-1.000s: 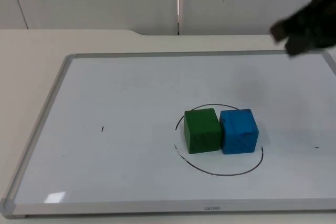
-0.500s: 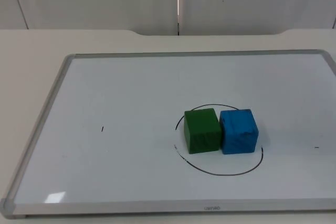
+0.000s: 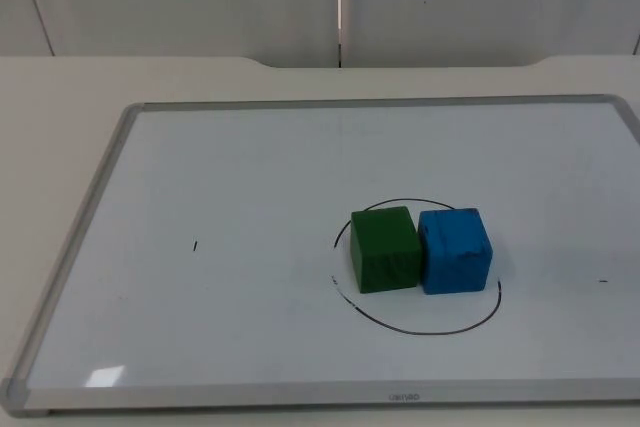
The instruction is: Push the two cubes into the marked area.
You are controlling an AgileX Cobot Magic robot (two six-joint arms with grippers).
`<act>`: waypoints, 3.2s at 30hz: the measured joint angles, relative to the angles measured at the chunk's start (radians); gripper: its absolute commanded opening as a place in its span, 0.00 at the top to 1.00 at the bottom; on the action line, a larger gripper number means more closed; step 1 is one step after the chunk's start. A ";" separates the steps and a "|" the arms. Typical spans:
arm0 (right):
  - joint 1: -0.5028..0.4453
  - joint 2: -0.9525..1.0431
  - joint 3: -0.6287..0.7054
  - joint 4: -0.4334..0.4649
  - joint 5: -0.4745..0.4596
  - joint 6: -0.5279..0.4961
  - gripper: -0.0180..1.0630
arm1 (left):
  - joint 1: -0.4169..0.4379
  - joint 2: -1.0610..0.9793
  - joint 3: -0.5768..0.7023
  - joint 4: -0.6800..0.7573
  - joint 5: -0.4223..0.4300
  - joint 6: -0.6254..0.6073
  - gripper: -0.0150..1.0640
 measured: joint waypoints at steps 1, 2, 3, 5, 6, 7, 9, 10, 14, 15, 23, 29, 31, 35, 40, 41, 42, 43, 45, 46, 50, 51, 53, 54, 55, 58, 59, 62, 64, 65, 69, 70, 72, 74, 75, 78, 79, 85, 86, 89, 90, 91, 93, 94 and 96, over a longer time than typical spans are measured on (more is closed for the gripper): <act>0.000 -0.036 0.021 0.005 0.010 0.000 0.98 | 0.000 0.000 0.000 0.000 0.000 0.000 0.99; 0.000 -0.071 0.036 0.011 0.021 0.000 0.98 | 0.000 0.000 0.000 0.000 0.000 0.000 0.99; 0.000 -0.071 0.036 0.011 0.021 0.000 0.98 | 0.000 0.000 0.000 0.000 0.000 0.000 0.99; 0.000 -0.136 0.066 0.015 0.054 0.000 0.98 | 0.000 0.000 0.000 0.000 0.000 0.000 0.99; 0.000 -0.168 0.078 0.017 0.077 0.000 0.98 | 0.000 0.000 0.000 0.000 0.000 0.000 0.99; 0.000 -0.198 0.092 0.017 0.110 0.000 0.98 | 0.000 0.000 0.000 0.000 0.000 0.000 0.99; 0.000 -0.245 0.115 0.024 0.191 0.000 0.98 | 0.000 0.000 0.000 0.000 0.000 0.000 0.99; 0.000 -0.245 0.115 0.024 0.191 0.000 0.98 | 0.000 0.000 0.000 0.000 0.000 0.000 0.99; 0.000 -0.343 0.142 0.051 0.291 0.000 0.98 | 0.000 0.000 0.000 0.000 0.000 0.000 0.99; 0.000 -0.343 0.142 0.051 0.291 0.000 0.98 | 0.000 0.000 0.000 0.000 0.000 0.000 0.99; 0.000 -0.552 0.197 0.073 0.312 0.002 0.98 | 0.000 0.000 0.000 0.004 0.000 0.000 0.99; 0.000 -0.679 0.213 0.075 0.332 -0.003 0.98 | 0.000 0.000 0.000 0.006 0.000 0.000 0.99; 0.000 -0.703 0.213 0.075 0.332 -0.009 0.98 | 0.000 0.000 0.000 0.006 0.000 0.000 0.99; 0.000 -0.707 0.213 0.075 0.347 -0.020 0.98 | 0.000 0.000 0.000 0.008 0.000 0.000 0.99; 0.000 -0.707 0.221 0.068 0.399 -0.025 0.98 | 0.000 0.000 0.000 0.008 0.000 0.000 0.99; 0.000 -0.707 0.223 0.064 0.407 -0.025 0.98 | 0.000 0.000 0.000 0.008 0.000 0.000 0.99; 0.002 -0.707 0.225 0.061 0.410 -0.025 0.98 | 0.000 0.000 0.000 0.008 0.000 0.000 0.99; 0.002 -0.707 0.225 0.060 0.412 -0.025 0.98 | 0.000 0.000 0.000 0.008 0.000 0.000 0.99; 0.002 -0.707 0.232 0.057 0.415 -0.025 0.98 | 0.000 0.000 0.000 0.008 0.000 0.000 0.99; 0.002 -0.707 0.237 0.053 0.423 -0.023 0.98 | 0.000 0.000 0.000 0.008 0.000 0.000 0.99; 0.002 -0.707 0.241 0.042 0.430 -0.011 0.98 | 0.000 0.000 0.000 0.008 0.000 0.000 0.99; 0.002 -0.707 0.241 0.037 0.430 -0.004 0.98 | 0.000 0.000 0.000 0.008 0.000 0.000 0.99; 0.002 -0.707 0.241 0.015 0.432 0.033 0.98 | 0.000 0.000 0.000 0.008 0.000 0.000 0.99; 0.002 -0.707 0.241 0.004 0.432 0.046 0.98 | 0.000 0.000 0.000 0.008 0.000 0.000 0.99; 0.002 -0.707 0.241 -0.007 0.432 0.054 0.98 | 0.000 0.000 0.000 0.008 0.000 0.000 0.99; 0.002 -0.707 0.241 -0.007 0.432 0.061 0.98 | 0.000 0.000 0.000 0.009 0.000 0.000 0.99; 0.002 -0.707 0.241 -0.007 0.432 0.061 0.98 | 0.000 0.000 0.000 0.009 0.000 0.000 0.99; 0.002 -0.707 0.241 -0.007 0.432 0.061 0.98 | 0.000 0.000 0.000 0.009 0.000 0.000 0.92; 0.002 -0.707 0.241 -0.007 0.432 0.061 0.98 | 0.000 0.000 0.000 0.009 0.000 0.000 0.85; 0.002 -0.707 0.241 -0.001 0.432 0.061 0.98 | 0.000 0.000 0.000 0.009 0.000 0.000 0.75; 0.002 -0.707 0.241 -0.001 0.432 0.061 0.98 | 0.000 0.000 0.000 0.009 0.000 0.000 0.22; 0.002 -0.707 0.241 -0.001 0.432 0.061 0.98 | 0.000 0.000 0.000 0.009 0.000 0.000 0.22; 0.002 -0.707 0.241 -0.001 0.432 0.061 0.98 | 0.000 0.000 0.000 0.009 0.000 0.000 0.02; 0.002 -0.707 0.241 -0.001 0.432 0.061 0.98 | 0.000 0.000 0.000 0.009 0.000 -0.001 0.01; 0.002 -0.707 0.241 -0.001 0.432 0.061 0.98 | 0.000 0.000 0.000 0.009 0.000 -0.001 0.01; 0.002 -0.707 0.241 -0.001 0.432 0.061 0.98 | 0.000 0.000 0.000 0.009 0.000 -0.001 0.01; 0.002 -0.707 0.241 -0.001 0.432 0.061 0.98 | 0.000 0.000 0.000 0.009 0.000 -0.001 0.01; 0.002 -0.707 0.241 -0.001 0.432 0.061 0.98 | 0.000 0.000 0.000 0.009 0.000 -0.005 0.01; 0.002 -0.707 0.241 -0.001 0.432 0.061 0.98 | 0.000 0.000 0.000 0.009 0.000 -0.008 0.01; 0.002 -0.707 0.241 -0.001 0.432 0.061 0.98 | 0.000 0.000 0.000 0.009 0.000 -0.008 0.01; 0.002 -0.707 0.241 -0.001 0.432 0.061 0.98 | 0.000 0.000 0.000 0.009 0.000 -0.008 0.01; 0.002 -0.707 0.241 -0.001 0.432 0.061 0.98 | 0.000 0.000 0.000 0.009 0.000 -0.010 0.01; 0.002 -0.707 0.241 -0.001 0.432 0.061 0.98 | 0.000 0.000 0.000 0.009 0.000 -0.014 0.01; 0.002 -0.707 0.241 -0.001 0.432 0.061 0.98 | 0.000 0.000 0.000 0.009 0.000 -0.014 0.01; 0.002 -0.707 0.241 -0.001 0.432 0.061 0.98 | 0.000 0.000 0.000 0.009 0.000 -0.016 0.01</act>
